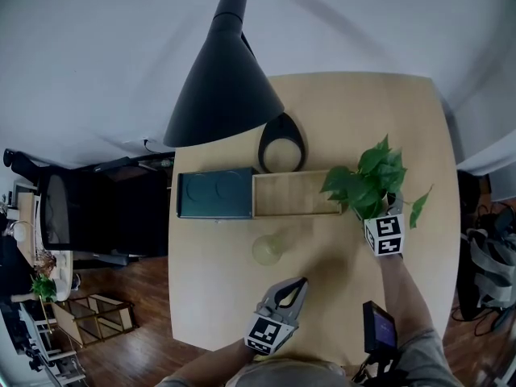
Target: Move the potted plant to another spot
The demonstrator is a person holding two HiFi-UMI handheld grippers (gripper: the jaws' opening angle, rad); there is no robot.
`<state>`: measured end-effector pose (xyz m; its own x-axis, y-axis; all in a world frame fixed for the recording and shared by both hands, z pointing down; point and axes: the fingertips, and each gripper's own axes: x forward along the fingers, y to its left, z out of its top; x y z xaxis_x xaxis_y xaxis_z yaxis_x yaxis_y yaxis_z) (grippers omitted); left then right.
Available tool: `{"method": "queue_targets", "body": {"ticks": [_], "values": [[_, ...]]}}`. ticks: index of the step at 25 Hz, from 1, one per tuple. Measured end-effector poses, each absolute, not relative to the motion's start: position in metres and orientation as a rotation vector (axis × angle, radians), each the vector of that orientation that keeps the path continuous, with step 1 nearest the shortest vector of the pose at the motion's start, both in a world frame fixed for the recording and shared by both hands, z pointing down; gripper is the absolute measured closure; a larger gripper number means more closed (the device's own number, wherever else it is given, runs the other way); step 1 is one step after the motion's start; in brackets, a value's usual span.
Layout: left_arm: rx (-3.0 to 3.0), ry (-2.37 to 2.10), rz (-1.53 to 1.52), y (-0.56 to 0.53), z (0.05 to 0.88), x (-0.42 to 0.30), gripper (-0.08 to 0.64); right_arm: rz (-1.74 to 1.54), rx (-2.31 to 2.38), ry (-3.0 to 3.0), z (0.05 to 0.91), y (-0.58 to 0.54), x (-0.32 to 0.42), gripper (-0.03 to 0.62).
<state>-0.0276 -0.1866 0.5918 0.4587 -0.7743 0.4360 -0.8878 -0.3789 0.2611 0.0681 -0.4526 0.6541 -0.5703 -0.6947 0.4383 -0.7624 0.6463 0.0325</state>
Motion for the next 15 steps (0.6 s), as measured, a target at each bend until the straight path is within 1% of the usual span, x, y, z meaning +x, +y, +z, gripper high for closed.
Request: {"method": "queue_targets", "body": {"ticks": [15], "values": [[2.260, -1.376, 0.334, -0.1873, 0.5910, -0.0265, 0.566, 0.272, 1.153, -2.461, 0.6609, -0.4511, 0.0684, 0.110]]}}
